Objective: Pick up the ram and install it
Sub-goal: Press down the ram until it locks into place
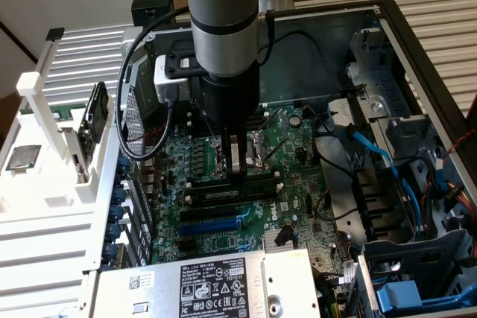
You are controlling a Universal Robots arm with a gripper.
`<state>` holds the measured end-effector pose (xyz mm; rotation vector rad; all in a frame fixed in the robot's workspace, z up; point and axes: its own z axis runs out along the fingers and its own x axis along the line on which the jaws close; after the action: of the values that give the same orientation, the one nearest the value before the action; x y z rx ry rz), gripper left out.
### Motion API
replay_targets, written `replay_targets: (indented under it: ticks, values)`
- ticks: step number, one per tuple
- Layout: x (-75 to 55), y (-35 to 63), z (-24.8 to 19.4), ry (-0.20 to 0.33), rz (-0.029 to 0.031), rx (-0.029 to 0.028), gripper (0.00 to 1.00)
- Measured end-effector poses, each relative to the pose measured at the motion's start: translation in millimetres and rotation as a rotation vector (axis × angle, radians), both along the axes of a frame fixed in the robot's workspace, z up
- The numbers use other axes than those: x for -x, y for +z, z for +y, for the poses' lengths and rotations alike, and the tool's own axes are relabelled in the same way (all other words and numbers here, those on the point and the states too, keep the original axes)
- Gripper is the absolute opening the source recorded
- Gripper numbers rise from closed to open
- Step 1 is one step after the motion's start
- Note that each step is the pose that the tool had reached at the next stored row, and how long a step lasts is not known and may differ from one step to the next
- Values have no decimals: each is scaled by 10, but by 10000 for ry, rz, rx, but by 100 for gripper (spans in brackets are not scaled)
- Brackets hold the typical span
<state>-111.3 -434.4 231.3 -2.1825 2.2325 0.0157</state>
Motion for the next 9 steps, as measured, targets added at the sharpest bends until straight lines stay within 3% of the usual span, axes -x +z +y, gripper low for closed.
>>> replay_targets:
  ticks: [9]
  values:
    - [0, -1, -26, -1, -1, -72, 11]
